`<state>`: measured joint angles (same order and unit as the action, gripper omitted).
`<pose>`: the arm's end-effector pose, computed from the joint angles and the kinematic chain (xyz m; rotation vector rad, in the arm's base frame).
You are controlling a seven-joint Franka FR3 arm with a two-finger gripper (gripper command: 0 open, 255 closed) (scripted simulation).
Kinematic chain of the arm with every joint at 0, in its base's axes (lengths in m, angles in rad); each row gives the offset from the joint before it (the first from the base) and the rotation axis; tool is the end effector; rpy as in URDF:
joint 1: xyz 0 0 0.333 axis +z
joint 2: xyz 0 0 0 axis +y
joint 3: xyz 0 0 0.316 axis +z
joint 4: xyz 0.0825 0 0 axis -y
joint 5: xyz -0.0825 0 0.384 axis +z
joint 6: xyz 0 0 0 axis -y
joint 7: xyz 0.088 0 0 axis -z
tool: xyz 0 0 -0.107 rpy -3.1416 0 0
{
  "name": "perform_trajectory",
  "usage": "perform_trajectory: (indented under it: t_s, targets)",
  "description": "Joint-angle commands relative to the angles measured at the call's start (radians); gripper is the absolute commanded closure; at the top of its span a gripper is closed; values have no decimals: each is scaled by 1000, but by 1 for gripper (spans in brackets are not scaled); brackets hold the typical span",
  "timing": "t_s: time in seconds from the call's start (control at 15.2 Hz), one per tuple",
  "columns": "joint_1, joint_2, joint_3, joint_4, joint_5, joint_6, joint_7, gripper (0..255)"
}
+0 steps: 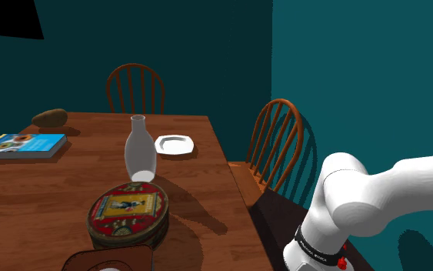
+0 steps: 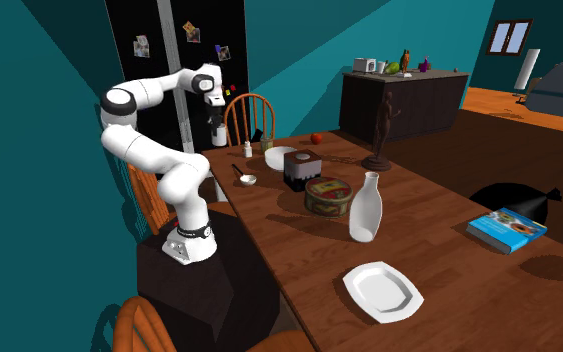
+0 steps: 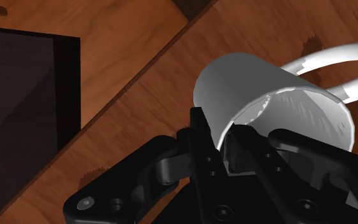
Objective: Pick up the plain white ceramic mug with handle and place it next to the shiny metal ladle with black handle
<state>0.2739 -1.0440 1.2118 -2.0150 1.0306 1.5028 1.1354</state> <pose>-0.2109 0.4744 0.4800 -3.1088 -0.2396 0.1296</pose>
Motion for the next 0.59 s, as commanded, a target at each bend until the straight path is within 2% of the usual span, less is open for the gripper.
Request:
perform_trajectory:
  t_s: [0.0, 0.53]
  targets:
    - [38, -36, 26, -20, 11, 23, -2, 255]
    - [52, -45, 96, -87, 52, 105, -16, 255]
